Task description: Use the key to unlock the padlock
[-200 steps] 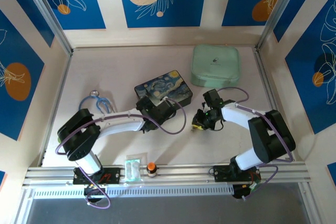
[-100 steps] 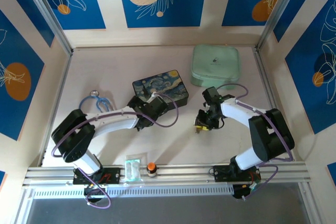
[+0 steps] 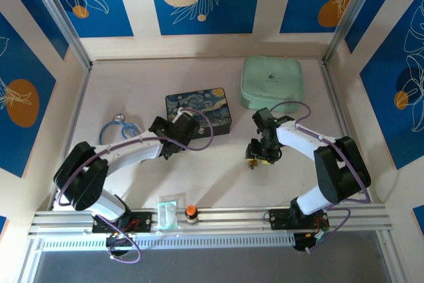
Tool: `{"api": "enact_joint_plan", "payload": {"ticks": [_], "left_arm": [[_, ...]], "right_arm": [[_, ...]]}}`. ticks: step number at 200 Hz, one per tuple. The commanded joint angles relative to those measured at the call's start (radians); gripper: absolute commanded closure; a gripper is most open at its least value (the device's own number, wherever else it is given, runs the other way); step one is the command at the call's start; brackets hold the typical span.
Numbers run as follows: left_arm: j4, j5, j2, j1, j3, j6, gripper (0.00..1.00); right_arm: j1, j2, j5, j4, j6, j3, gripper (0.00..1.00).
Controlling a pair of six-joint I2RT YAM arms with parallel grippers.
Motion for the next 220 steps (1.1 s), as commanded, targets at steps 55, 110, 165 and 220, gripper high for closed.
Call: {"api": "enact_joint_plan", "payload": {"ticks": [55,110,165,220], "left_arm": [[0.042,0.134,-0.141,0.018,-0.057,-0.019,0.01],[0.1,0.31,-0.389,0.022,-0.159,-0.057,0.01],[0.128,0.439,-0.483,0.067,-0.168,-0.151,0.01],[0.19,0.332,-0.496,0.183,-0.196,-0.171,0.01]], "right_arm": [[0.041,-0.224,0.094,0.04,-0.006,-0.001,0.23],[0.037,-0.377,0.215,0.089,-0.072,-0.013,0.01],[0.024,-0.513,0.229,0.212,-0.145,-0.073,0.01],[-0.072,-0.538,0.241,0.335,-0.173,-0.139,0.01]]}}
